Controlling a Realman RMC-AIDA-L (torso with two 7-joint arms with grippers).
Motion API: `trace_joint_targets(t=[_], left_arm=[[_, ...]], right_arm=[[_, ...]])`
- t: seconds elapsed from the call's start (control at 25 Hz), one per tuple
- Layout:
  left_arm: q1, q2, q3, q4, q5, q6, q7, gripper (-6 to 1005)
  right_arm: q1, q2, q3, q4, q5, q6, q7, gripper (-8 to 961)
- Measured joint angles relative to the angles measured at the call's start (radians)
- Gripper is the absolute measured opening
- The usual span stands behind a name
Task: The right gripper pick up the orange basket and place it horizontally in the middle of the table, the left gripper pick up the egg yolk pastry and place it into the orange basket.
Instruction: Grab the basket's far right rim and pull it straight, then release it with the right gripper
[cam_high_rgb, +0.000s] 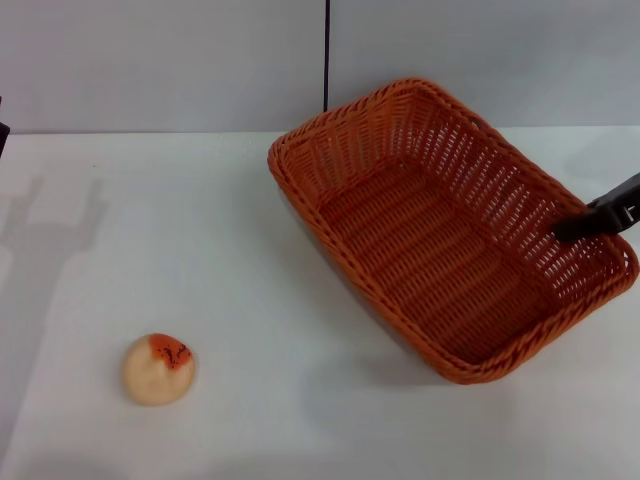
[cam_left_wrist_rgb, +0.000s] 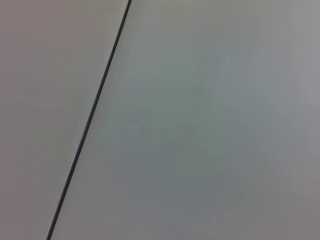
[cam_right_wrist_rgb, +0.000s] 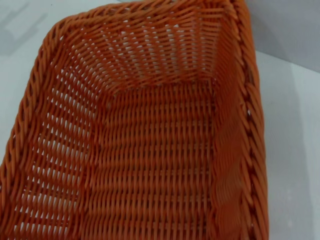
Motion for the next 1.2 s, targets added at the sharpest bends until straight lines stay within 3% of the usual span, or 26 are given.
trace_joint_targets(t=[0.2, 0.56, 0.72, 1.2], left_arm=[[-0.002, -0.001, 0.000, 0.000, 0.000, -0.007, 0.000, 794], [-0.004, -0.001, -0.005, 0.000, 0.000, -0.019, 0.000, 794], [-0.005, -0.001, -0.006, 0.000, -0.001, -0.026, 0.000, 793], [-0.010, -0.001, -0.007, 0.000, -0.003, -0.037, 0.000, 793]], right_arm=[[-0.004, 0.001, 0.000, -0.012, 0.000, -0.005, -0.007, 193], [-0.108, 0.018, 0.013, -0.188, 0.150, -0.062, -0.047, 182], [-0.160, -0.003, 0.028, -0.219, 0.305, -0.101, -0.080, 173], [-0.172, -0.023, 0.154, -0.223, 0.452, -0.285, -0.215, 167]])
